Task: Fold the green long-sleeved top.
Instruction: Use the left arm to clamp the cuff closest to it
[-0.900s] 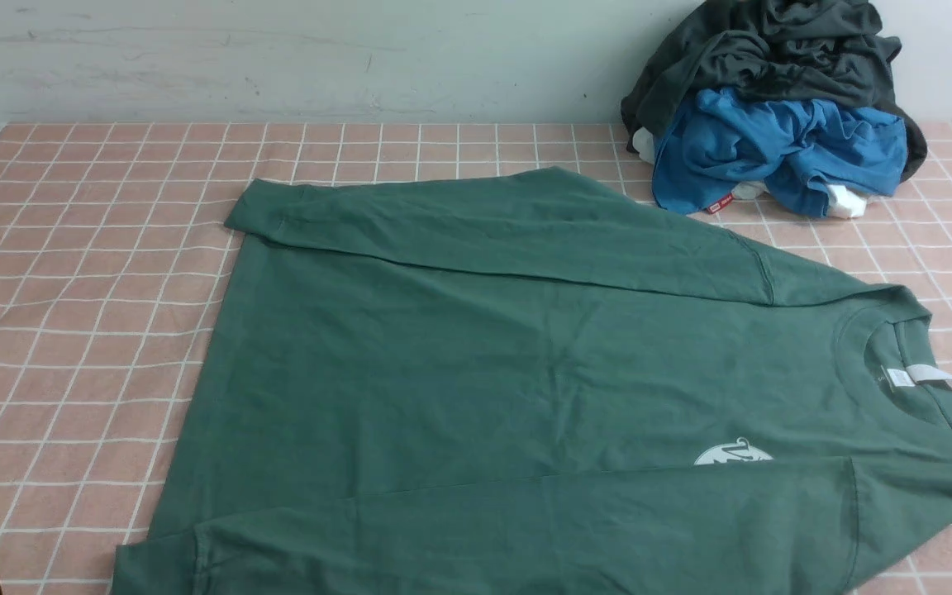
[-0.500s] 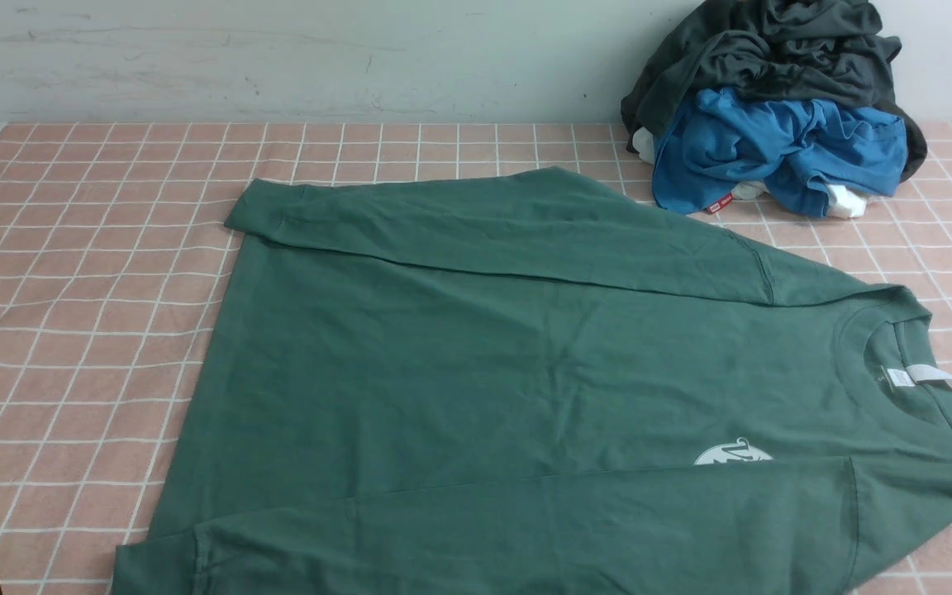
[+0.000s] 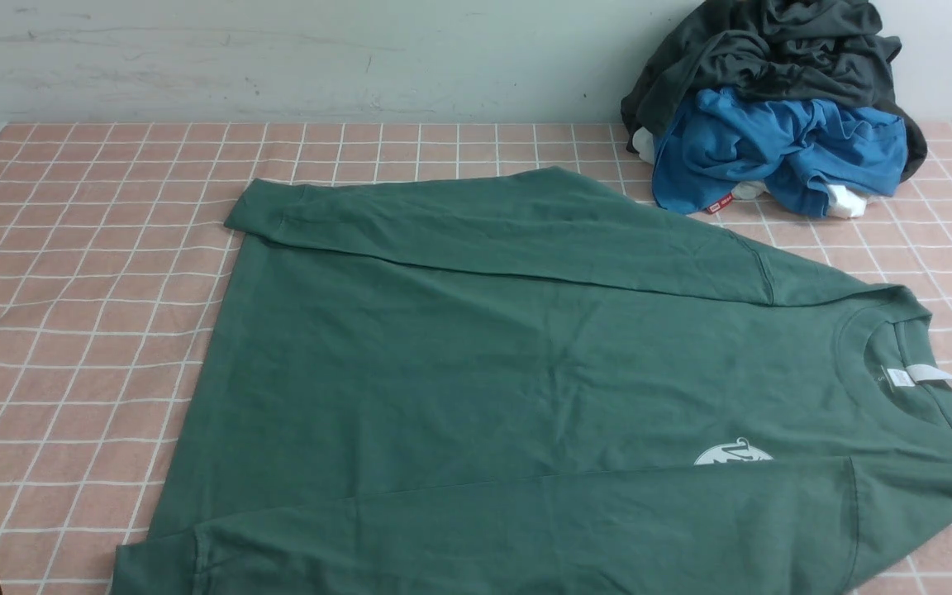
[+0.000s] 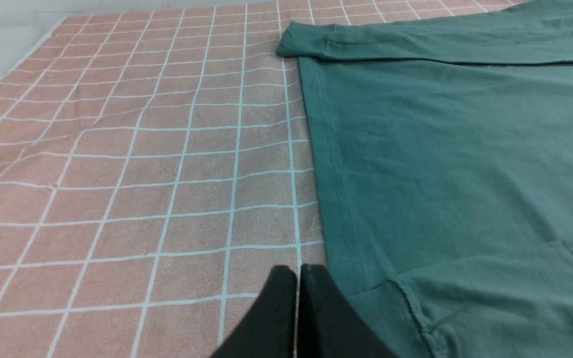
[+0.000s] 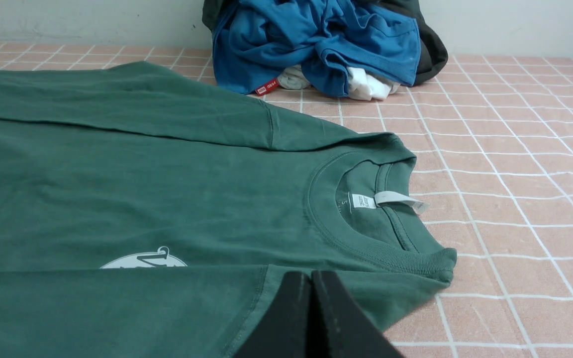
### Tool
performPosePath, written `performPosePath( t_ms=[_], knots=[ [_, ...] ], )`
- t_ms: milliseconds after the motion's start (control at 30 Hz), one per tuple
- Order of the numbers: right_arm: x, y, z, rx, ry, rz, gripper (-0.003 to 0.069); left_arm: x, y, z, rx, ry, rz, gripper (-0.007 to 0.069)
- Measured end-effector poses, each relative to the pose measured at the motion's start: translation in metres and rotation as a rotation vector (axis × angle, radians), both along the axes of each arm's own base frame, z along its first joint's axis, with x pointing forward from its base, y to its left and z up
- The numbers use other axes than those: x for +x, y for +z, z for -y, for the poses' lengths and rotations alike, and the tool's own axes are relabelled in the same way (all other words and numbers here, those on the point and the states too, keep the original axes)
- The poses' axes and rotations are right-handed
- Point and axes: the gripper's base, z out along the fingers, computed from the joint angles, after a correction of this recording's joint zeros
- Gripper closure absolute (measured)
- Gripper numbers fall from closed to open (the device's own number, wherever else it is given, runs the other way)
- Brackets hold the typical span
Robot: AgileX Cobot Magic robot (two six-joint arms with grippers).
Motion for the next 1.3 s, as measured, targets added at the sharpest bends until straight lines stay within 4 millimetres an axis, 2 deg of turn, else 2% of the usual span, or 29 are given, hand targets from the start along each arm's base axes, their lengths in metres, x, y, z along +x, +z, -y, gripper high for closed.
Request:
performPosePath(
  t_ms=[267, 400, 433, 567, 633, 700, 767, 833, 867, 1000, 1067, 1133, 1167, 1233, 1267, 1300],
  knots=[
    [0.001, 0.003, 0.0, -0.014, -0.001, 0.037, 0.0673, 0.001, 0.003, 0.0, -0.001, 0.001, 0.053, 0.0627],
    [0.002, 0.016, 0.0, -0.021, 0.002, 0.199, 0.0673, 0.004, 0.018, 0.0, -0.007, 0.004, 0.231, 0.0627],
    [0.001, 0.029, 0.0, -0.01, 0.004, 0.345, 0.0673, 0.003, 0.029, 0.0, -0.01, 0.005, 0.347, 0.0627],
    [-0.007, 0.057, 0.0, 0.116, 0.02, 0.664, 0.0673, -0.002, 0.053, -0.001, -0.02, 0.01, 0.617, 0.0627],
    [-0.011, 0.063, 0.0, 0.162, 0.028, 0.74, 0.0673, -0.004, 0.059, -0.001, -0.032, 0.012, 0.694, 0.0627],
    [-0.016, 0.071, 0.001, 0.251, 0.045, 0.842, 0.0673, -0.012, 0.073, -0.003, -0.099, 0.016, 0.861, 0.0627],
    [-0.017, 0.074, 0.001, 0.286, 0.054, 0.861, 0.0673, -0.014, 0.081, -0.003, -0.148, 0.008, 0.893, 0.0627],
    [-0.017, 0.089, 0.0, 0.276, 0.064, 0.84, 0.0673, -0.013, 0.101, -0.002, -0.166, -0.003, 0.862, 0.0627],
    [-0.014, 0.095, -0.001, 0.255, 0.067, 0.809, 0.0673, -0.013, 0.118, -0.002, -0.163, -0.008, 0.843, 0.0627],
    [0.003, 0.15, -0.004, 0.071, 0.049, 0.593, 0.0673, 0.016, 0.175, 0.0, -0.1, 0.001, 0.561, 0.0627],
    [0.019, 0.161, -0.001, 0.018, 0.011, 0.435, 0.0673, 0.038, 0.188, 0.0, -0.091, 0.012, 0.42, 0.0627],
    [0.037, 0.165, 0.004, 0.008, -0.038, 0.251, 0.0673, 0.066, 0.183, 0.001, -0.089, 0.023, 0.245, 0.0627],
    [0.041, 0.166, 0.004, 0.01, -0.043, 0.224, 0.0673, 0.071, 0.181, 0.001, -0.092, 0.026, 0.193, 0.0627],
    [0.067, 0.146, 0.006, 0.042, -0.08, -0.123, 0.0673, 0.099, 0.154, 0.003, -0.133, 0.041, -0.09, 0.0627],
    [0.074, 0.138, 0.005, 0.043, -0.076, -0.213, 0.0673, 0.107, 0.14, 0.005, -0.146, 0.045, -0.212, 0.0627],
    [0.079, 0.128, 0.003, 0.056, -0.065, -0.321, 0.0673, 0.11, 0.135, 0.005, -0.155, 0.043, -0.26, 0.0627]
  ],
)
